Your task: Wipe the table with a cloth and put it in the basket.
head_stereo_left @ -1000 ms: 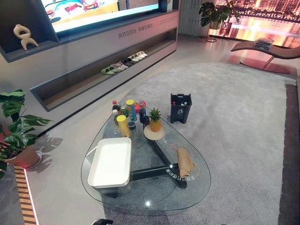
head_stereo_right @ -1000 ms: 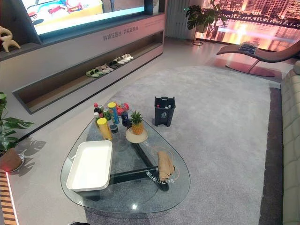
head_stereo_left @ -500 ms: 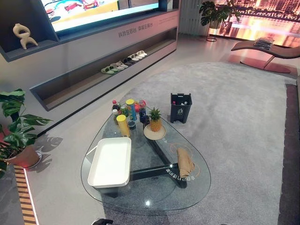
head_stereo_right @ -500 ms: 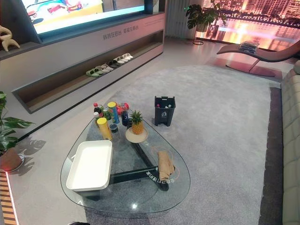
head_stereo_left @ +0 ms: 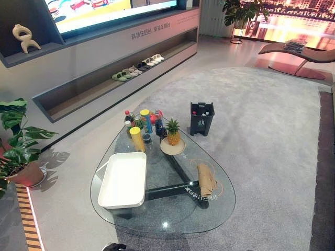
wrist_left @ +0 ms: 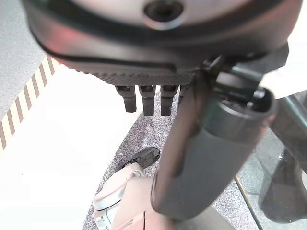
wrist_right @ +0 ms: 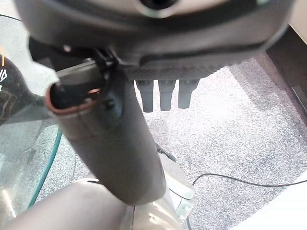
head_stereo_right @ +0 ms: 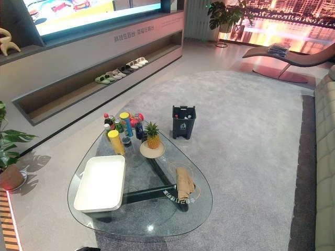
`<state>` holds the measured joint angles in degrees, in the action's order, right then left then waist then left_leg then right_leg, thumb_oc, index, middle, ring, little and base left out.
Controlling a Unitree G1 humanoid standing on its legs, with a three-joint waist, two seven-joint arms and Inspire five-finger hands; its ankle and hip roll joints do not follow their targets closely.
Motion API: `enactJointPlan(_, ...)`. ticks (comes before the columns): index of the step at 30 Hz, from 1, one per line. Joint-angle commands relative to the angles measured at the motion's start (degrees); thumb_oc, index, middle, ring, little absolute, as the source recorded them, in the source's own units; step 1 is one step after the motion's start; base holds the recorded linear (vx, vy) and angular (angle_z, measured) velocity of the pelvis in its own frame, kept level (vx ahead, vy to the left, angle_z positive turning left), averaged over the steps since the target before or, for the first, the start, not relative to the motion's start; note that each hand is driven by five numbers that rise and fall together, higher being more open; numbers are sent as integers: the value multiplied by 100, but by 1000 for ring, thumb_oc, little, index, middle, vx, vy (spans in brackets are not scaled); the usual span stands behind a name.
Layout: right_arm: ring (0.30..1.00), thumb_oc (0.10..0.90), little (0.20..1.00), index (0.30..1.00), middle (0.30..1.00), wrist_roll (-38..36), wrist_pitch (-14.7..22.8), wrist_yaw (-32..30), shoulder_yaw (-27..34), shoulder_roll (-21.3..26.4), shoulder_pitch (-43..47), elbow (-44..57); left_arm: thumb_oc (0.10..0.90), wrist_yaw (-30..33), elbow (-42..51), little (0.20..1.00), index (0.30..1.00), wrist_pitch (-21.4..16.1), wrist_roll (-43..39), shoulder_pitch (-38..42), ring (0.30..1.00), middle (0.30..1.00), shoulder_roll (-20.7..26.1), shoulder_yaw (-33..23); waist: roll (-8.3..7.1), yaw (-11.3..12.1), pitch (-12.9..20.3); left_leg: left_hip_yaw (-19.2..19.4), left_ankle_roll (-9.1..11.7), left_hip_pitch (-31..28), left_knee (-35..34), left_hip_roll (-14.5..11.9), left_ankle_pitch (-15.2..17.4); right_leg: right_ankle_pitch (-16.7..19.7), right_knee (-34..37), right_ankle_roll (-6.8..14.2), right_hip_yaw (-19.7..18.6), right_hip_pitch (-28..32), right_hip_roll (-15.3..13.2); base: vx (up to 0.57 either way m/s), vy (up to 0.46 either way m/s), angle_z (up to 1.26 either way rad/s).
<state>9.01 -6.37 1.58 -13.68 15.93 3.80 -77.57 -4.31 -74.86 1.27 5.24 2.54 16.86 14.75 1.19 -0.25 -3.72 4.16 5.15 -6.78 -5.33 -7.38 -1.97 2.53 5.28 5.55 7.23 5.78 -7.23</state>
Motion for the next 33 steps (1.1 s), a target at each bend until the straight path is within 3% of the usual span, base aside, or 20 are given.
enactJointPlan(1, 900, 800, 900, 900, 900, 76, -10, 26, -115, -61, 456, -330, 800, -81, -352, 900, 900, -29, -114, 489, 900, 900, -184, 12, -105, -27, -229, 84, -181, 19, 33, 129, 88, 14, -91, 76, 202, 95, -163, 0, 0, 0)
enactJointPlan(29, 900, 800, 900, 900, 900, -5, -43, 3, -46, -9, 441, -331, 800, -17, -353, 900, 900, 20, -243, 488, 900, 900, -172, -49, -107, -32, -262, 62, -180, 16, 33, 134, 86, 21, -89, 77, 196, 104, -154, 7, -1, 0)
enactJointPlan(33, 900, 800, 900, 900, 900, -20, -133, 16, 23, 147, 385, -284, 800, -8, -269, 900, 900, 35, -373, 387, 900, 900, -59, -120, -93, -44, -394, 58, -162, 91, 33, 122, 13, 45, -137, 75, 98, -24, -135, 75, 2, 0)
